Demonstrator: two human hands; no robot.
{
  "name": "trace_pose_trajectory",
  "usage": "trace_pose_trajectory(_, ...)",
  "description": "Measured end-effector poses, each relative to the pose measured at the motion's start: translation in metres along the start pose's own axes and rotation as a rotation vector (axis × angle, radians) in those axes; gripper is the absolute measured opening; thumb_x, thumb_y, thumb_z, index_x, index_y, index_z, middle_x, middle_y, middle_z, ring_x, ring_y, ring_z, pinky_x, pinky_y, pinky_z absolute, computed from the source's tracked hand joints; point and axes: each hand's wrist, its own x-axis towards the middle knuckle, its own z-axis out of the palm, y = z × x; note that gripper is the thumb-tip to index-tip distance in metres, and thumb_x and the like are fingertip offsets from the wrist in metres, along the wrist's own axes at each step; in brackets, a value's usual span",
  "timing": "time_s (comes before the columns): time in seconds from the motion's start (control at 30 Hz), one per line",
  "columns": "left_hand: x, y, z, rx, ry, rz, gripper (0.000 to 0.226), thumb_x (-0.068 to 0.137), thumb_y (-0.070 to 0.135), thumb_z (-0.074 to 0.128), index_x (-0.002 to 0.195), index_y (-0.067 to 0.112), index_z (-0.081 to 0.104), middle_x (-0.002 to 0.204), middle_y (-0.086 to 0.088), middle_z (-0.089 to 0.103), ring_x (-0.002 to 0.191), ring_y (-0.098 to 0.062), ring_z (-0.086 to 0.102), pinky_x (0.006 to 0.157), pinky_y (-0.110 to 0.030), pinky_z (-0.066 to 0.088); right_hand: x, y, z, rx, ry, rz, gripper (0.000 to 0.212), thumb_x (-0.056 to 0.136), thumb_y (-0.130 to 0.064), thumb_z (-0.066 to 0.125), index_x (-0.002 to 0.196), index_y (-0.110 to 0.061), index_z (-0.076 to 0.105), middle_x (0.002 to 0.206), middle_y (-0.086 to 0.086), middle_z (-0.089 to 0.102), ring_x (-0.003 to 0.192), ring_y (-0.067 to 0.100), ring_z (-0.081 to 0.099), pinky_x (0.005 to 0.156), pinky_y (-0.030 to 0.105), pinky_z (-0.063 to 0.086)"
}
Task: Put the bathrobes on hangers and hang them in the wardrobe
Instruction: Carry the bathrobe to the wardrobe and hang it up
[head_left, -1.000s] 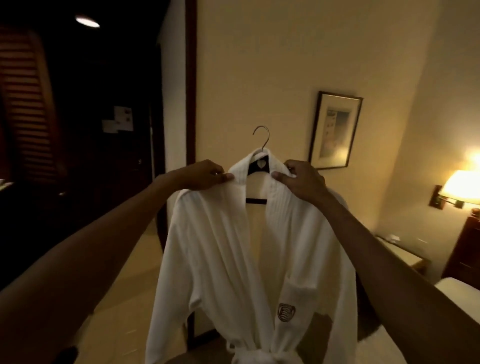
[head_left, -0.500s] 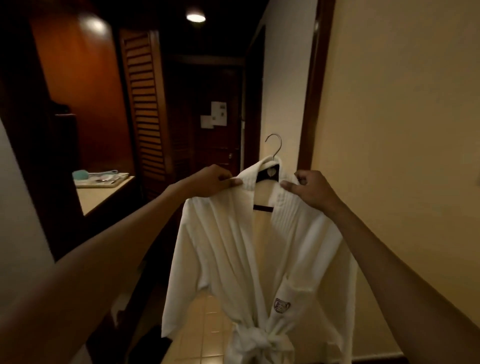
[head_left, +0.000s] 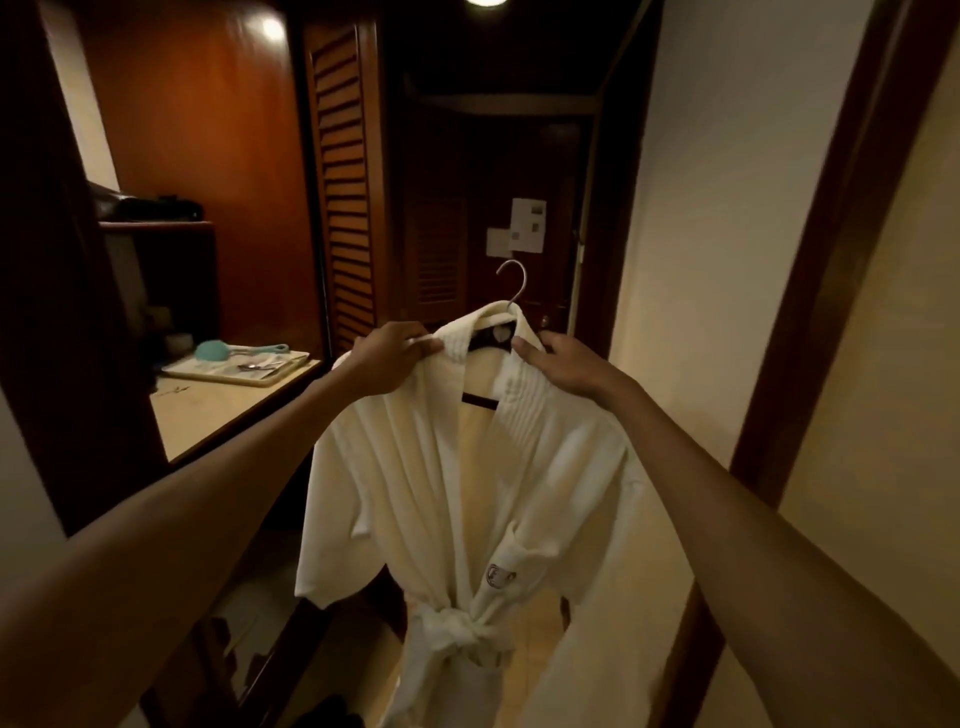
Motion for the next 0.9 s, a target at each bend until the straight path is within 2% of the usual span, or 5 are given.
trace_pose_trajectory(0.2, 0.09, -0.057, 0.022, -0.015, 0.119, -0.055, 0.023, 0.098, 0.055, 0.044, 0.103, 0.038, 0.059, 0.115, 0.001, 0.066, 0.115, -0.026, 0.057, 0.112, -0.058, 0.024, 0.129, 0.037, 0.023, 0.05, 0.102, -0.113, 0.036, 0.096, -0.052, 0.048, 0.107, -0.02, 0.059, 0.1, 0.008, 0.066, 0.091, 0.027, 0.065, 0.085, 0.051, 0.052)
trace_pose_trajectory(0.47, 0.244, -0.125, 0.062, -0.142, 0.075, -0.018, 0.024, 0.098, 0.054, 0.046, 0.098, 0.037, 0.063, 0.092, 0.015, 0.061, 0.103, -0.024, 0.062, 0.102, -0.063, 0.04, 0.285, 0.096, 0.03, 0.004, 0.233, -0.132, 0.022, 0.096, -0.053, 0.047, 0.093, -0.032, 0.053, 0.083, -0.006, 0.057, 0.078, 0.017, 0.059, 0.073, 0.043, 0.049)
trace_pose_trajectory(0.63, 0.348, -0.145, 0.089, -0.215, 0.049, -0.034, 0.027, 0.096, 0.056, 0.048, 0.089, 0.037, 0.066, 0.087, 0.015, 0.062, 0.094, -0.02, 0.062, 0.098, -0.057, 0.046, 0.38, 0.127, 0.013, 0.001, 0.283, -0.062, 0.035, 0.099, -0.047, 0.045, 0.096, -0.015, 0.057, 0.073, -0.004, 0.05, 0.065, 0.012, 0.048, 0.064, 0.035, 0.038)
trace_pose_trajectory(0.77, 0.423, -0.164, 0.122, -0.22, 0.047, -0.04, 0.03, 0.094, 0.06, 0.047, 0.083, 0.039, 0.065, 0.087, 0.015, 0.064, 0.1, -0.025, 0.061, 0.102, -0.06, 0.039, 0.445, 0.16, -0.002, -0.033, 0.33, -0.024, 0.041, 0.097, -0.057, 0.041, 0.085, -0.019, 0.055, 0.067, -0.006, 0.045, 0.06, 0.011, 0.043, 0.06, 0.036, 0.035)
trace_pose_trajectory(0.9, 0.489, -0.179, 0.161, -0.219, 0.028, -0.027, 0.031, 0.093, 0.064, 0.045, 0.085, 0.042, 0.065, 0.095, 0.008, 0.068, 0.107, -0.029, 0.059, 0.105, -0.06, 0.034, 0.506, 0.191, -0.005, 0.019, 0.347, -0.054, 0.049, 0.096, -0.06, 0.04, 0.097, -0.015, 0.061, 0.07, -0.008, 0.048, 0.064, 0.008, 0.046, 0.064, 0.033, 0.038)
